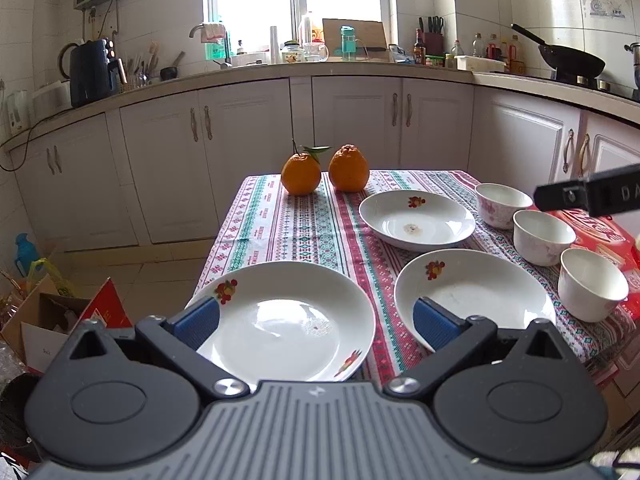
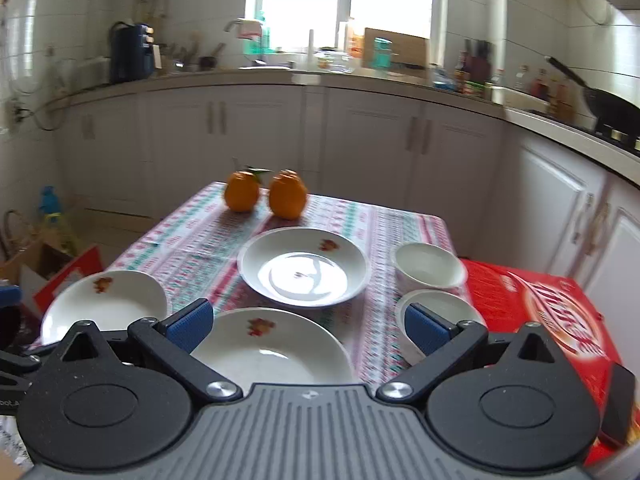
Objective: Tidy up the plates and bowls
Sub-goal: 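Grasp a white flower plate rim with the left tool while the right tool grasps another plate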
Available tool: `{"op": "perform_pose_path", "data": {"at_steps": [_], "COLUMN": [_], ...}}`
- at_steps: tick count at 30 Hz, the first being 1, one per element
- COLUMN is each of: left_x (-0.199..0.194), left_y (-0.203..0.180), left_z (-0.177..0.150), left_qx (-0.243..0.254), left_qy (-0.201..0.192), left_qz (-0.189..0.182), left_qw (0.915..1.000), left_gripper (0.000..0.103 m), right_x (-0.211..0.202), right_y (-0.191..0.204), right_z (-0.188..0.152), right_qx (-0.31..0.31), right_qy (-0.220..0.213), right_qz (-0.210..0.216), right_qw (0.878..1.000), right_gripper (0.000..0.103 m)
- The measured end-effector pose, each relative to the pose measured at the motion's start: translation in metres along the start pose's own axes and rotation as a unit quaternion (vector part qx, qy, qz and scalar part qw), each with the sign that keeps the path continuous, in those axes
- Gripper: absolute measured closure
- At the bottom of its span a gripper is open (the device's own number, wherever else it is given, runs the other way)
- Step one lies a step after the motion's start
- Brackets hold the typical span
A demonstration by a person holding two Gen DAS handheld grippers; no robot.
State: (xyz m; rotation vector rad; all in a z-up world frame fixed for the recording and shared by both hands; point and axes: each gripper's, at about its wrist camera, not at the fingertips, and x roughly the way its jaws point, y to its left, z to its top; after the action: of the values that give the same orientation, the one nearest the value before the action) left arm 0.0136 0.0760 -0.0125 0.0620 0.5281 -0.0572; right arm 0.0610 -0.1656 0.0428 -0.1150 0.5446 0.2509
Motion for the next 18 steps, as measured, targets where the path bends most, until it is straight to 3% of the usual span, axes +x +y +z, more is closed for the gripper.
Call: {"op": "perform_pose_path", "data": {"at_steps": [6,11,18], "left_x": [0.015,0.037,0.062], "left_y": [0.028,0.047,0.062], "left_z": [-0.030,-0.047,-0.054], "left_qx": [0.037,0.022,0.023], "left_qy": [0.050,0.081,0.098], "left_qz": [-0.014,-0.035,-0.065], "left_qw": [0.9980,0.9959,0.9928], "left_gripper": [0.001,0.001,0.001], "right_x": [0.049,0.089,0.154], "right_y": [0.021,0.051,0.082], "right_z": [0.016,0.019,0.030], "right_qx": [-0.030,-0.052,-0.072], "right_qy": [0.042,0.082,0.140], "right_qz": [0.095,0.182,0.245], "right_qw": [0.994,0.979,0.956], "right_gripper": [0.000,0.000,0.000]}}
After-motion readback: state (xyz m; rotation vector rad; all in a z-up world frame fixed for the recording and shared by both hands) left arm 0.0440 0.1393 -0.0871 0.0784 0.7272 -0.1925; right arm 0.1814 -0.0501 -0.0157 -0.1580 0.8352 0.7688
